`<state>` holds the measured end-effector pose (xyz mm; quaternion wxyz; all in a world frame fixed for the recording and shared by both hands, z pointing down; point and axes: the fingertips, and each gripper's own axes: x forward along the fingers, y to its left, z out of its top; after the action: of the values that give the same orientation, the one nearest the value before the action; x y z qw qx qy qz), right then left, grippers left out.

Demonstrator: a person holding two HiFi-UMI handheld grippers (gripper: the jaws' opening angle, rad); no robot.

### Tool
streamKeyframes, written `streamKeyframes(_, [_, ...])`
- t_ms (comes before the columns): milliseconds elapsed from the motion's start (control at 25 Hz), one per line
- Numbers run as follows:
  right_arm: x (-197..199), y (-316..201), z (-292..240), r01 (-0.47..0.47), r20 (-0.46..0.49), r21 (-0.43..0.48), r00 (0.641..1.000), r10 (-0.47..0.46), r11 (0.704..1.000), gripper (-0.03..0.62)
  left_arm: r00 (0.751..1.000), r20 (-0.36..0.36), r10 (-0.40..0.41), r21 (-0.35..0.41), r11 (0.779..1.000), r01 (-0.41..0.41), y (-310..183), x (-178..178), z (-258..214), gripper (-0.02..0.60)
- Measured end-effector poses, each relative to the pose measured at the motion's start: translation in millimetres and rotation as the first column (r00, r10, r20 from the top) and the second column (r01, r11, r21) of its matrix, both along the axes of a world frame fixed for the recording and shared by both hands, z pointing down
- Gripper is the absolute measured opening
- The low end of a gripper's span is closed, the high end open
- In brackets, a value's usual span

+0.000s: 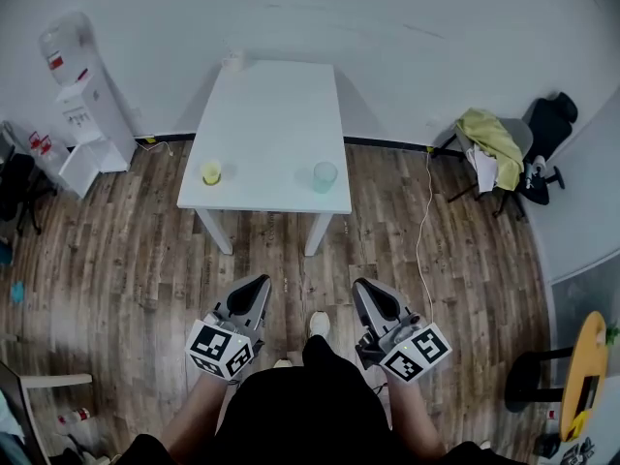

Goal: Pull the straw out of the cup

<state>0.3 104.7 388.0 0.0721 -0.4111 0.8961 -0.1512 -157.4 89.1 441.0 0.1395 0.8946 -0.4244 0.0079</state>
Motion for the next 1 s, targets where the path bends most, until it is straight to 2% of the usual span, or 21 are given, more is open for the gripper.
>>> streamKeyframes(600, [58, -123, 13, 0.106, -0.039, -0.008, 0.994, -0.106, 0.994, 0.021, 0.997, 0.031, -0.07, -0.012, 0.997, 0.07, -107, 67, 0, 0.014])
streamKeyframes(1000, [96, -180, 29, 0.179, -0.029, -0.011, 0.983, -0.179, 0.984, 0.021, 0.993, 0.056, -0.105, -0.017, 0.994, 0.106, -162, 113, 6, 0.014])
